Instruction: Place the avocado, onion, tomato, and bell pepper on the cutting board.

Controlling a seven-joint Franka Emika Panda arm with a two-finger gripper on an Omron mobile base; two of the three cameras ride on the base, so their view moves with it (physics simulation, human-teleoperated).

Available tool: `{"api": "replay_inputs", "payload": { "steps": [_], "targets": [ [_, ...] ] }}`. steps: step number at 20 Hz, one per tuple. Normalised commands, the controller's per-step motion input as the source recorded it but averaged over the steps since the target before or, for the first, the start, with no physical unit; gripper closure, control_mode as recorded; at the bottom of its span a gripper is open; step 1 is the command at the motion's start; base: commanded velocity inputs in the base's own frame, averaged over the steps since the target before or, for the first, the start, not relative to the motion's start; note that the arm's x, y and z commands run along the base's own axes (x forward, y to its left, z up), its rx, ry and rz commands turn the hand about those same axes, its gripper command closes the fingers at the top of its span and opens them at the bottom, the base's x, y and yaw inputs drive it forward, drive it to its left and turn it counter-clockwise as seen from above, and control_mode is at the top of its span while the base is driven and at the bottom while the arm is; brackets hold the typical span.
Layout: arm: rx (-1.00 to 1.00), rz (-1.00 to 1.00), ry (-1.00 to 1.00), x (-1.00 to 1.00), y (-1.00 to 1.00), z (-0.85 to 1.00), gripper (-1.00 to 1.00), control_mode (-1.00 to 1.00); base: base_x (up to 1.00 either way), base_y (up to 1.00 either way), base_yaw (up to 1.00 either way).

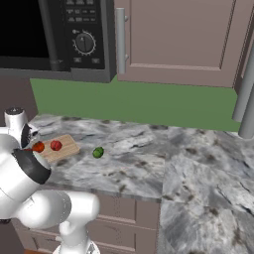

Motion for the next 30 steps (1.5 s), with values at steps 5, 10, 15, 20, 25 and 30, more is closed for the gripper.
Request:
{"api": "replay_inputs", "payload": {
  "steps": [5,10,15,20,25,30],
  "targets": [
    [0.0,0.02,0.0,0.2,0.01,-0.17,1.0,-1.0,0.0,0.0,0.0],
    [0.0,0.0,0.0,0.31,0.11,-0.19,1.0,-1.0,0.0,0.0,0.0],
    [0.0,0.0,0.0,0.29,0.21,-0.25,1.0,-1.0,0.0,0.0,0.0],
    [0.0,0.0,0.0,0.24,0.15,-0.27,1.0,-1.0,0.0,0.0,0.0],
    [0.0,0.0,0.0,0.15,0.12,-0.28,1.0,-1.0,0.0,0.0,0.0],
    [0.0,0.0,0.0,0.05,0.09,-0.33,-1.0,-1.0,0.0,0.0,0.0]
  ]
}}
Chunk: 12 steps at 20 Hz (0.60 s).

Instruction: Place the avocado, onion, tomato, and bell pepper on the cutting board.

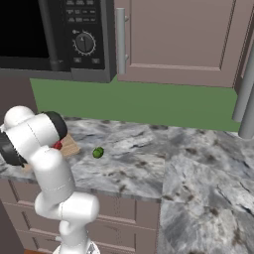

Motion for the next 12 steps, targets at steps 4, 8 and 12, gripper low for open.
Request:
{"api": "replay_inputs", "payload": {
  "steps": [4,8,12],
  "targets": [
    [0.0,0.0,0.0,0.0,0.0,-0.31,-1.0,-1.0,0.0,0.0,0.0],
    [0.0,0.0,0.0,0.0,-0.15,-0.33,-1.0,-1.0,0.0,0.0,0.0],
    [0.0,0.01,0.0,0.0,-0.24,-0.25,-1.0,-1.0,0.0,0.0,0.0]
  ]
}}
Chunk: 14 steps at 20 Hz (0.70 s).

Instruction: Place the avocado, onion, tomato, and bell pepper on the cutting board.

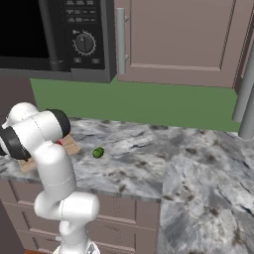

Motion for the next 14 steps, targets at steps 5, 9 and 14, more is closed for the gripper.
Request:
{"api": "replay_inputs", "payload": {
  "steps": [5,9,14],
  "targets": [
    [0.0,0.01,-0.03,-0.08,-0.29,-0.07,-1.0,-1.0,0.0,0.0,0.0],
    [0.0,0.01,-0.07,-0.14,-0.28,0.0,-1.0,-1.0,0.0,0.0,0.0],
    [0.0,0.02,-0.12,-0.19,-0.27,0.0,-1.0,-1.0,0.0,0.0,0.0]
  ]
}}
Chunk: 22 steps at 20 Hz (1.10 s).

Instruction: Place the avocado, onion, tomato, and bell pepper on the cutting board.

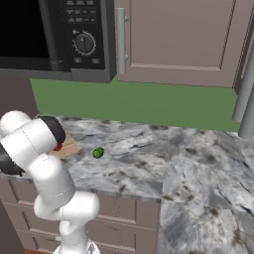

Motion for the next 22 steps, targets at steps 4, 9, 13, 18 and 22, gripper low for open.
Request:
{"api": "replay_inputs", "payload": {
  "steps": [4,9,13,18,22],
  "targets": [
    [0.01,0.04,-0.14,-0.14,-0.16,0.01,-1.0,-1.0,0.0,0.0,0.0],
    [0.02,0.05,-0.13,-0.01,-0.12,0.08,-1.0,-1.0,0.0,0.0,0.0],
    [0.03,0.04,-0.08,0.0,-0.14,0.04,-1.0,-1.0,0.0,0.0,0.0],
    [0.04,0.03,-0.03,0.0,-0.15,0.02,-1.0,-1.0,0.0,0.0,0.0],
    [0.03,0.01,-0.04,0.0,-0.16,0.14,-1.0,-1.0,0.0,0.0,0.0]
  ]
}}
